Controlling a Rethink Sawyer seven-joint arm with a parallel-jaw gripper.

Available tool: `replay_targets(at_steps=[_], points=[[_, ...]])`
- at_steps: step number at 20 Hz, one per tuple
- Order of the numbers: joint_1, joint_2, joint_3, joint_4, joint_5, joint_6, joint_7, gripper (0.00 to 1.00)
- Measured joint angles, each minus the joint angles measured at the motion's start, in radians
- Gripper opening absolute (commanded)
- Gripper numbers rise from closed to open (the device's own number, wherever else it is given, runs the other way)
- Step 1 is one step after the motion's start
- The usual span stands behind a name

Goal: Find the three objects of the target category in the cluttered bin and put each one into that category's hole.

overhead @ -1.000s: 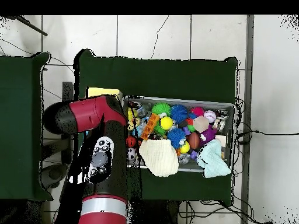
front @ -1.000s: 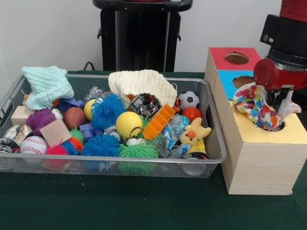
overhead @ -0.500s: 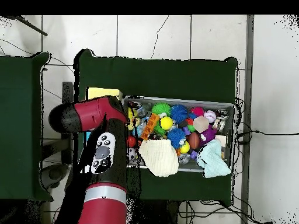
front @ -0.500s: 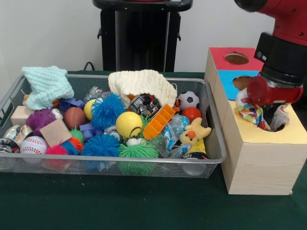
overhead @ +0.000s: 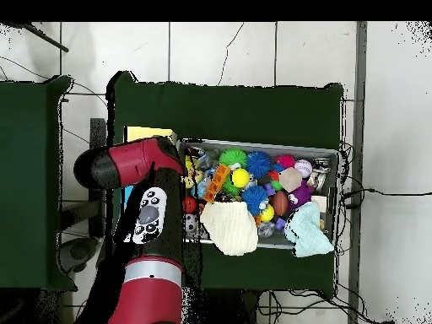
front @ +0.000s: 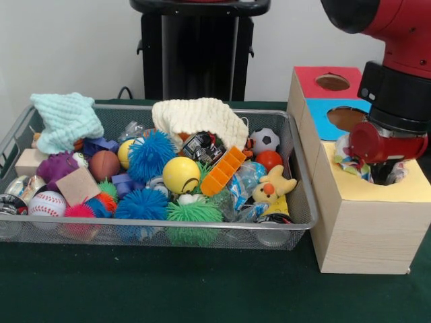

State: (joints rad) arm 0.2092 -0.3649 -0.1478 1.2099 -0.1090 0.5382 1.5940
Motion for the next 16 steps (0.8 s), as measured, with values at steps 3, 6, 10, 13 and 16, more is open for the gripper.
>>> replay_targets(at_steps=[3, 6, 10, 13, 16], points=[[0.0, 0.004, 0.0, -0.009, 0.0, 0.0, 0.0, 0.0], [0.0, 0.01, -0.001, -0.02, 0.0, -0.008, 0.0, 0.0], [0.001, 0.022, -0.001, -0.045, 0.0, -0.021, 0.0, 0.0], [0.001, 0.024, -0.001, -0.05, 0.0, -0.017, 0.0, 0.0], [0.001, 0.027, -0.002, -0.055, 0.0, -0.013, 0.0, 0.0]])
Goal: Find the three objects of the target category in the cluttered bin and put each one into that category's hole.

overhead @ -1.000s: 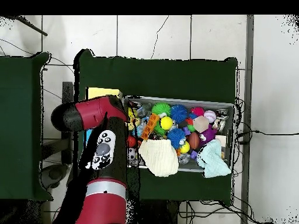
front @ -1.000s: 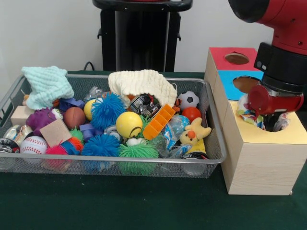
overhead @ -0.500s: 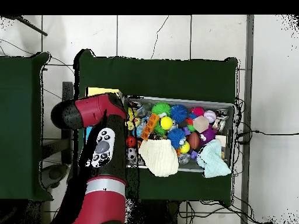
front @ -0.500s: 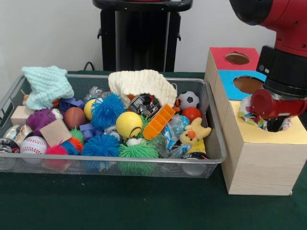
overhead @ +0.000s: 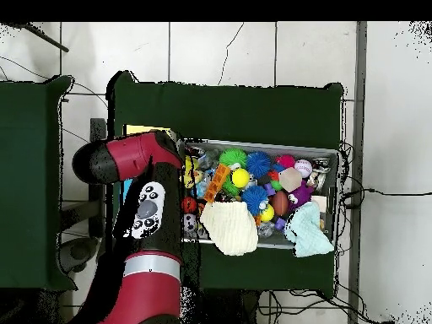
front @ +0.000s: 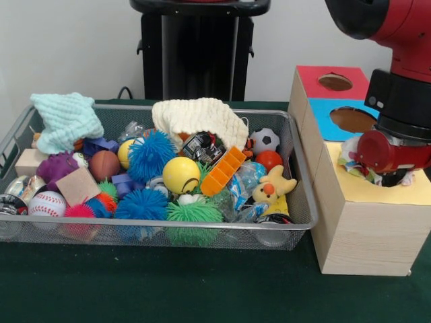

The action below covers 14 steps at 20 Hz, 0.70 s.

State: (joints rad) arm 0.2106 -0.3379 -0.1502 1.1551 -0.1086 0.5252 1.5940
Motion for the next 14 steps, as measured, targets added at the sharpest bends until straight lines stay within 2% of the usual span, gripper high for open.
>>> replay_targets(at_steps=[14], points=[[0.01, 0.008, -0.014, -0.015, 0.0, 0.016, 0.0, 0.0]])
